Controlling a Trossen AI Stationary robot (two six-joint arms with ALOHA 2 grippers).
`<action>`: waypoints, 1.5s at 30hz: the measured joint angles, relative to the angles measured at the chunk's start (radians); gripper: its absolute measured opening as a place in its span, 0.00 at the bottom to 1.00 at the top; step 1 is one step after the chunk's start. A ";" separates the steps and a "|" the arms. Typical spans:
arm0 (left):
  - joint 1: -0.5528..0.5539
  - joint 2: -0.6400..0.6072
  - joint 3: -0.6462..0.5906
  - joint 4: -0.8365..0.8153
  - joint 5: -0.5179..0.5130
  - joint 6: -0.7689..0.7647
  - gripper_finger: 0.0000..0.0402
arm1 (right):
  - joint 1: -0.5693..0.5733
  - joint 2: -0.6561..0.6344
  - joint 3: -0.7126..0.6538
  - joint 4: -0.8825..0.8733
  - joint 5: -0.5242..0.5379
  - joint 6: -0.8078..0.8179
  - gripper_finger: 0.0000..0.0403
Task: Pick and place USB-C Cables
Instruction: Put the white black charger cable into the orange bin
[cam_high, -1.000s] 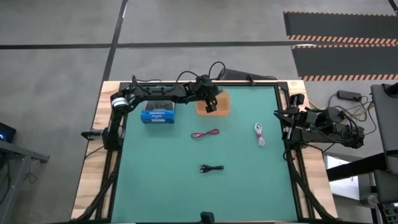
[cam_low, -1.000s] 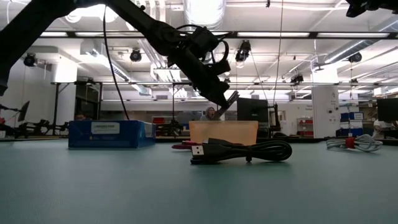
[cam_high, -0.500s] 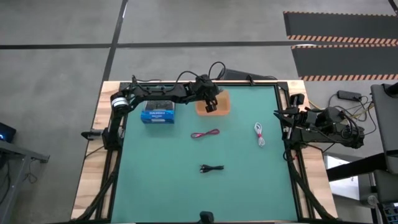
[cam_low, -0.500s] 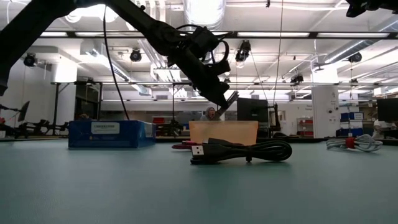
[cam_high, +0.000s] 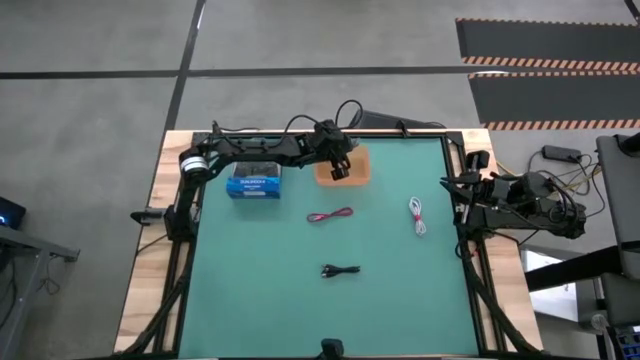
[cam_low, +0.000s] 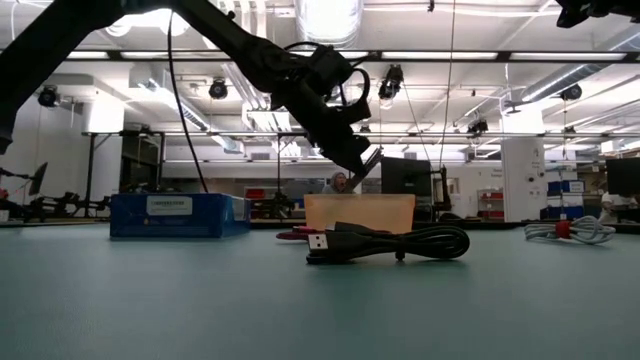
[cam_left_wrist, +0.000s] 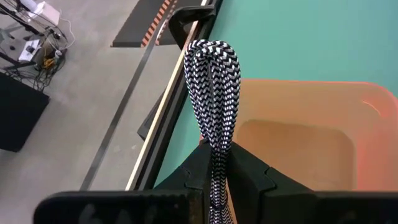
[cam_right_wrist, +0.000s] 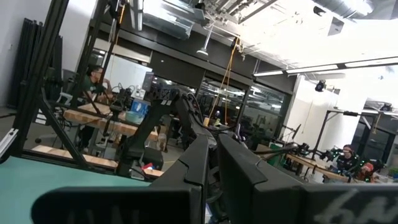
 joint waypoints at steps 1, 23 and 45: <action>0.000 0.005 0.000 0.005 0.000 0.000 0.07 | 0.000 0.000 0.000 -0.002 0.000 0.000 0.07; 0.006 0.021 -0.005 0.000 0.000 -0.013 0.07 | 0.000 0.000 0.000 -0.006 0.000 0.000 0.07; 0.011 0.021 -0.066 0.045 -0.001 -0.021 0.07 | 0.000 0.000 0.000 -0.006 0.000 0.000 0.07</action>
